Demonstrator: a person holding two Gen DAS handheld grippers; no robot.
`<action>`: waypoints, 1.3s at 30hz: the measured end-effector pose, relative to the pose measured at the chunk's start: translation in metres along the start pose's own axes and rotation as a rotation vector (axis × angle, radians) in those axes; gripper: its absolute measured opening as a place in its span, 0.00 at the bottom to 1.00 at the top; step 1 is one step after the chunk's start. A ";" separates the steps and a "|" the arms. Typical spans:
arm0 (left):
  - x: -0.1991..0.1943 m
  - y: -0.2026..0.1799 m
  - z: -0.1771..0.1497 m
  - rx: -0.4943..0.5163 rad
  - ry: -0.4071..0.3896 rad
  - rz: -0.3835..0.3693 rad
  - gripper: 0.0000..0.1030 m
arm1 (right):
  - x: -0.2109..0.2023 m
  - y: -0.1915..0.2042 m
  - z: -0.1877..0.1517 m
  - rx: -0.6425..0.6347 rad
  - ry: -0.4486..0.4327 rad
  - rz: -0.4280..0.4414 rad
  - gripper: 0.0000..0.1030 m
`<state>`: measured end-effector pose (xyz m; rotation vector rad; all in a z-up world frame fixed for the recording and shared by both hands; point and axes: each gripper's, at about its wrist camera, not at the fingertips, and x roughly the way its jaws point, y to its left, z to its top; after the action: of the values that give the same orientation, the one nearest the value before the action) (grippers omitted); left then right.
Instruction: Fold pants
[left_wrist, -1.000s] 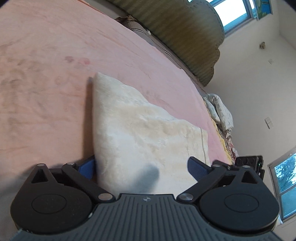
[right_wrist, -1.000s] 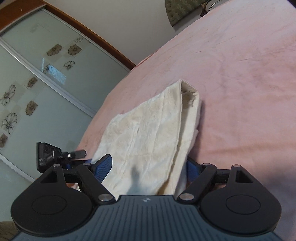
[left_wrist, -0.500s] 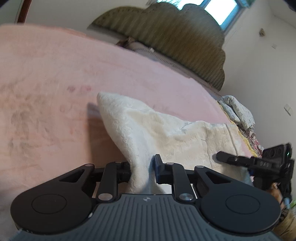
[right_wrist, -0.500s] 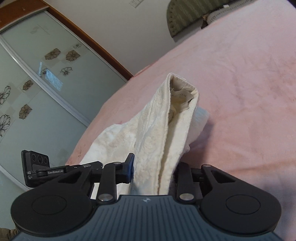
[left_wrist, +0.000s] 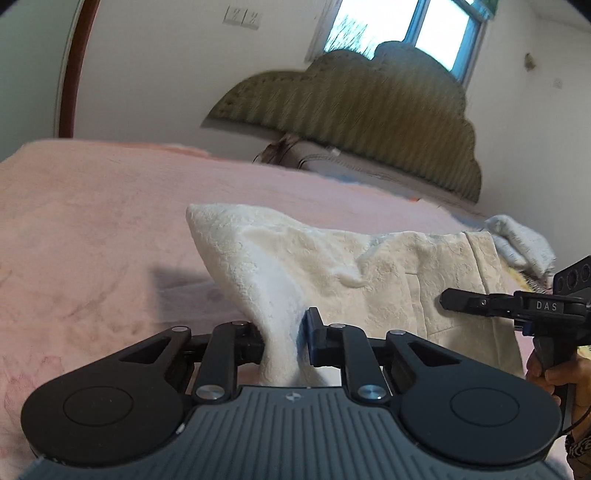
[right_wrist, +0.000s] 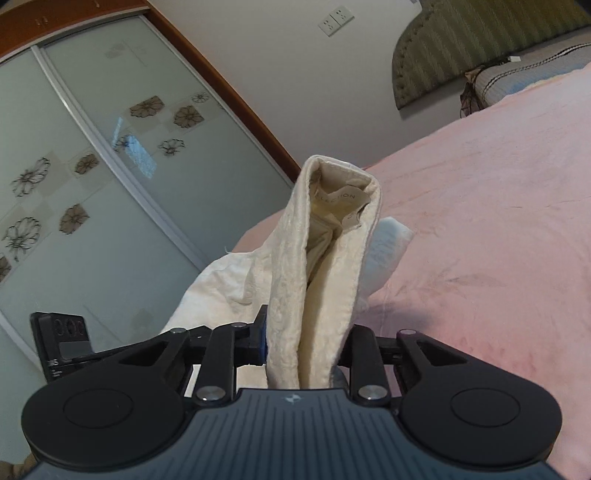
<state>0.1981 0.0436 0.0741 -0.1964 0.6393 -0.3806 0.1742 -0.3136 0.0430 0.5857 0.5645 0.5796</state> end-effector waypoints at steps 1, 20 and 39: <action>0.008 0.004 -0.001 -0.012 0.026 0.007 0.19 | 0.011 -0.004 -0.001 0.008 0.010 -0.022 0.23; -0.055 -0.017 -0.028 0.024 0.005 -0.033 0.85 | -0.048 0.023 -0.043 -0.095 -0.027 -0.068 0.56; -0.058 -0.075 -0.085 0.140 0.025 0.177 0.89 | -0.003 0.096 -0.118 -0.455 0.118 -0.418 0.70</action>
<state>0.0818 -0.0072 0.0604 -0.0017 0.6467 -0.2563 0.0656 -0.2097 0.0237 -0.0028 0.6203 0.3282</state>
